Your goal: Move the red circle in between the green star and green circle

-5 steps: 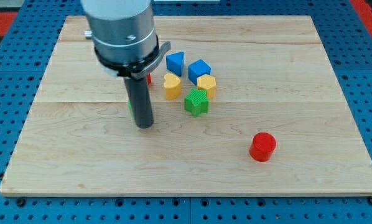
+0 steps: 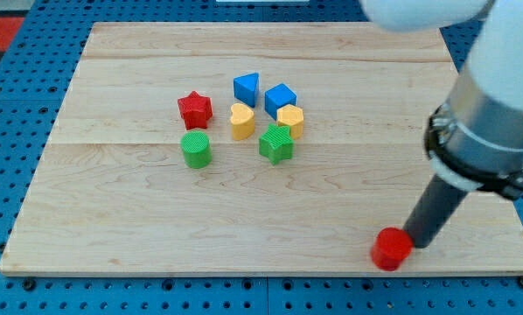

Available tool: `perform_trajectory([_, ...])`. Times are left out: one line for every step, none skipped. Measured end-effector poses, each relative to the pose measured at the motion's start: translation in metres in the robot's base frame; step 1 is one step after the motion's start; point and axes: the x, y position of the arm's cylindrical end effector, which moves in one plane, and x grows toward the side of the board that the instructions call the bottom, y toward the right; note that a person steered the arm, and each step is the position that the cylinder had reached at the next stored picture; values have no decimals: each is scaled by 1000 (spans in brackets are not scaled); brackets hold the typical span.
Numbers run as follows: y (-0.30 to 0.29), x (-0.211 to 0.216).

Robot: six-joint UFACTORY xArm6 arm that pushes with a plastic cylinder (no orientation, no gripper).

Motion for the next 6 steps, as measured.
perform_trajectory([36, 12])
perform_trajectory([7, 31])
perform_trajectory([-41, 13])
perform_trajectory([-106, -9])
perform_trajectory([-136, -21])
perform_trajectory([-130, 12])
